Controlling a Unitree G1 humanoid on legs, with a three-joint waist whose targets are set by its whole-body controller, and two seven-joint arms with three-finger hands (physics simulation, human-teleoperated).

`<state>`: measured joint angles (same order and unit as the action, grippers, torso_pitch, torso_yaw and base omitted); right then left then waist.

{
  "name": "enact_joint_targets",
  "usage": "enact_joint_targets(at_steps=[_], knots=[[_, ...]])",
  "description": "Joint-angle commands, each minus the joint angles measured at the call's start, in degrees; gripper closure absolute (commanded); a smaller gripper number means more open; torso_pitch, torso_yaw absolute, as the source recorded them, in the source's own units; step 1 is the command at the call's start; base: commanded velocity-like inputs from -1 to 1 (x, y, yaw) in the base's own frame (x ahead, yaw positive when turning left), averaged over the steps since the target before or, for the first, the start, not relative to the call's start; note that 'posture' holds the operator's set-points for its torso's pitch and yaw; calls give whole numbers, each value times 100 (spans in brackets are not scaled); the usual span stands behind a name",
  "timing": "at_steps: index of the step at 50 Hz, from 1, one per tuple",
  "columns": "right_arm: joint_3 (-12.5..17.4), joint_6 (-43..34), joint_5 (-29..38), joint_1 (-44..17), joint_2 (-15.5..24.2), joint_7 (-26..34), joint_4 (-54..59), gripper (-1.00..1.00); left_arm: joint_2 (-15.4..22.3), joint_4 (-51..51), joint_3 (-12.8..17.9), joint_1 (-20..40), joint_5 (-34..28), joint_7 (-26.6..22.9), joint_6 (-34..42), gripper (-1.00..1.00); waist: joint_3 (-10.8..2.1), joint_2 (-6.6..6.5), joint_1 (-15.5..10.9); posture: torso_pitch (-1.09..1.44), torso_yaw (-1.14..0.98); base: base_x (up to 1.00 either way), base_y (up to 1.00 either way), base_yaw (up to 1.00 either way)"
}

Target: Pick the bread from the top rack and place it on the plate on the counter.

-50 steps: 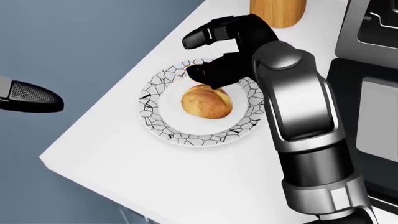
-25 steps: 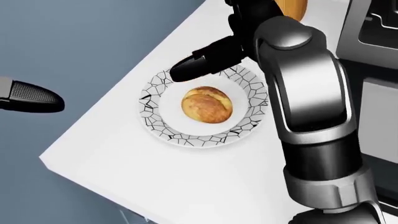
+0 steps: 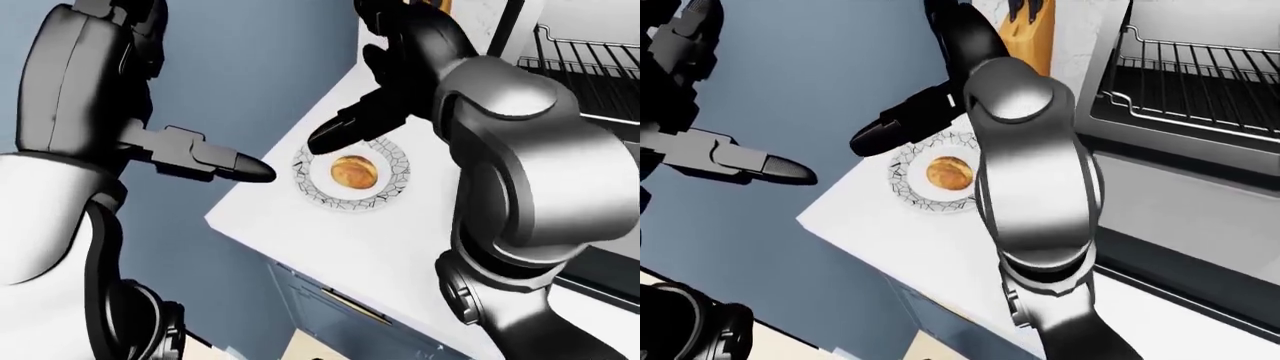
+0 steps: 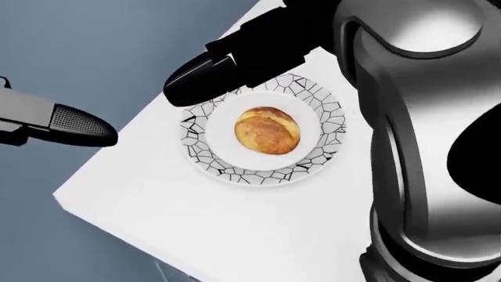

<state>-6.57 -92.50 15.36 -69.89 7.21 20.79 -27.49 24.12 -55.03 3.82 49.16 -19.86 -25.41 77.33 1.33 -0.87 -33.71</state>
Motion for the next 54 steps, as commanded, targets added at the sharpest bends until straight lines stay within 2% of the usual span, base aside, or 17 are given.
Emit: enact_joint_targets(at_steps=[1, 4, 11, 14, 19, 24, 30, 41, 49, 54], knots=[[47, 1, 123, -221, 4, 5, 59, -100, 75, -46, 16, 164, -155, 21, -95, -100, -110, -24, -4, 0, 47, 0, 0, 0], [12, 0, 217, -308, -70, 36, 112, -100, 62, -103, -49, 230, -244, -54, -2, -100, -119, -31, 9, 0, 47, 0, 0, 0], [137, 1037, 226, -348, -472, -271, 1022, -100, 90, -212, -176, 458, -430, -234, 241, -100, -126, -54, 34, 0, 47, 0, 0, 0], [193, 1217, 232, -424, -511, -287, 1200, -100, 119, -294, -239, 545, -514, -305, 377, -100, -120, -45, 29, 0, 47, 0, 0, 0], [371, 1465, 144, -671, -336, -136, 1513, -100, 274, -418, -379, 788, -637, -443, 675, -100, -102, -28, 24, 0, 47, 0, 0, 0], [338, 919, 142, -912, -72, 72, 1118, -100, 320, -496, -449, 995, -713, -560, 901, -100, -73, 7, 8, 0, 47, 0, 0, 0], [269, 528, 153, -1133, -7, 130, 845, -100, 435, -497, -608, 1174, -933, -737, 1017, -100, -42, 24, 8, 0, 47, 0, 0, 0], [231, 877, 195, -1031, -273, -74, 983, -100, 384, -497, -902, 1473, -1730, -1385, 1231, -100, 8, 41, -11, 0, 47, 0, 0, 0], [180, 508, 202, -1144, -192, -6, 716, -100, 287, -497, -1073, 1473, -2414, -1918, 1229, -100, 42, 60, -41, 0, 47, 0, 0, 0], [183, 473, 191, -1076, -221, -50, 617, -100, 227, -489, -1181, 1438, -2640, -2006, 1183, -100, 52, 69, -53, 0, 47, 0, 0, 0]])
